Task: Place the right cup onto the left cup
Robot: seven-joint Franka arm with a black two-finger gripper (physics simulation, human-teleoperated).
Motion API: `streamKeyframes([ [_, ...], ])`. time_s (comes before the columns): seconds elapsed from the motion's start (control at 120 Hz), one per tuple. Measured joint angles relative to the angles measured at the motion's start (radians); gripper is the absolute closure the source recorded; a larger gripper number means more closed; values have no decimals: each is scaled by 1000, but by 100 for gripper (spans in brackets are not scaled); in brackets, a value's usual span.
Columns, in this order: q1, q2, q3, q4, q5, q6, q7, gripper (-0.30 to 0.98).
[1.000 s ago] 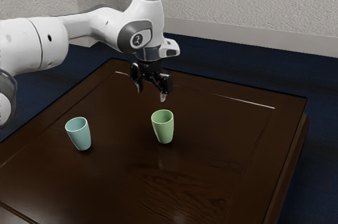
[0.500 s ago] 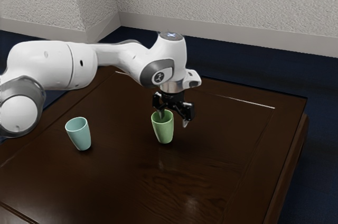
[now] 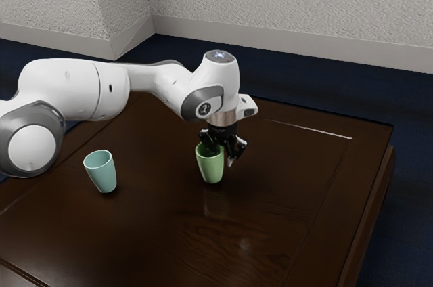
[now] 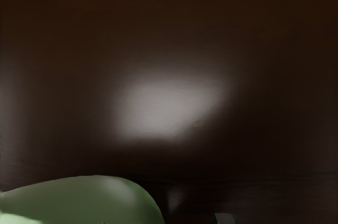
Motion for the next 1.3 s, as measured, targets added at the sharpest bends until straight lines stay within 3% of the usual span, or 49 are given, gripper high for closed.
streamKeyframes([
  [0.158,0,-1,0,-2,3,1,-20,69],
  [0.375,-4,-24,2,-10,7,-13,-45,76],
  [0.683,-8,-313,27,-112,4,-125,-70,78],
  [0.875,-8,-448,160,-159,-45,-226,-63,78],
  [1.3,-5,-453,484,-194,-188,-272,95,78],
])
